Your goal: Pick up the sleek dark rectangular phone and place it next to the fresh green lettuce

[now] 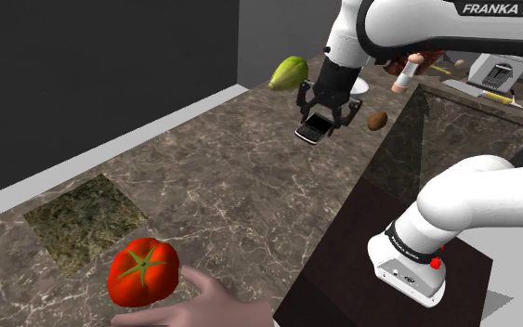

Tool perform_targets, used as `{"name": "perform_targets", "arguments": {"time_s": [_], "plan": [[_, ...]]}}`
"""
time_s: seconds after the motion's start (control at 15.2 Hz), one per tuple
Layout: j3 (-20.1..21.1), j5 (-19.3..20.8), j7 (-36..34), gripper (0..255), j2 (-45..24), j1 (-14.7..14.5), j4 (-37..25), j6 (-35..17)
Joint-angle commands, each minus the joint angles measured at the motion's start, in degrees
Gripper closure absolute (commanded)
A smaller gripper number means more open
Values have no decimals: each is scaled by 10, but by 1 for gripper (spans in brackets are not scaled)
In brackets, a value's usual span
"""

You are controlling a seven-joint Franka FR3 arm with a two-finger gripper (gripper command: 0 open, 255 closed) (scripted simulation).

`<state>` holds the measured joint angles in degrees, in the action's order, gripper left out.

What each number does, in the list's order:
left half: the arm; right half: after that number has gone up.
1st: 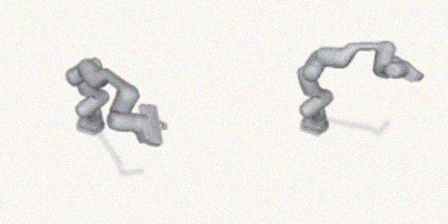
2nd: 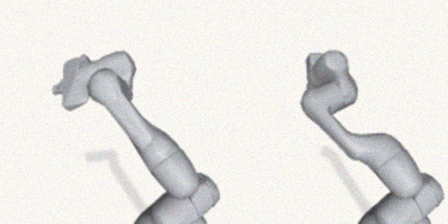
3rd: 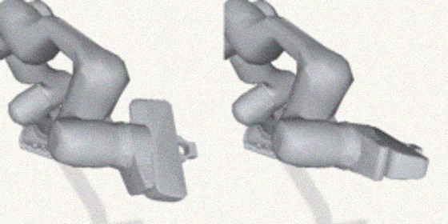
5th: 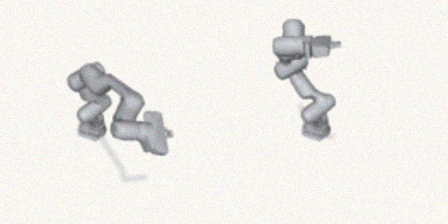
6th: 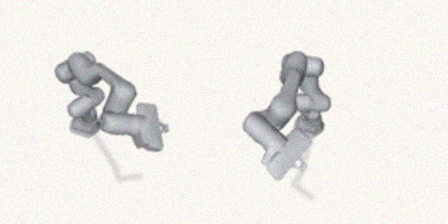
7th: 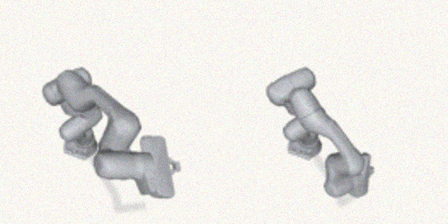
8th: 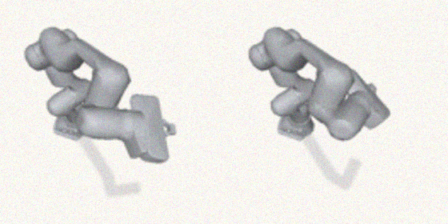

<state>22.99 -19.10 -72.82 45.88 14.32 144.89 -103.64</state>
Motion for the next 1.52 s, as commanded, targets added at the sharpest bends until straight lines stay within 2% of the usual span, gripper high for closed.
{"name": "perform_targets", "arguments": {"time_s": [0.0, 0.2, 0.4, 0.92, 1.45], "plan": [[-4, 4, -1, 255, -1, 2, -16, 15], [-9, 9, -3, 255, -2, 4, -38, 37], [-32, 33, 30, 255, -40, 28, -55, 20], [-84, 87, 106, 255, -161, 83, -127, -17], [-123, 128, 165, 255, -299, 124, -242, -32]]}}
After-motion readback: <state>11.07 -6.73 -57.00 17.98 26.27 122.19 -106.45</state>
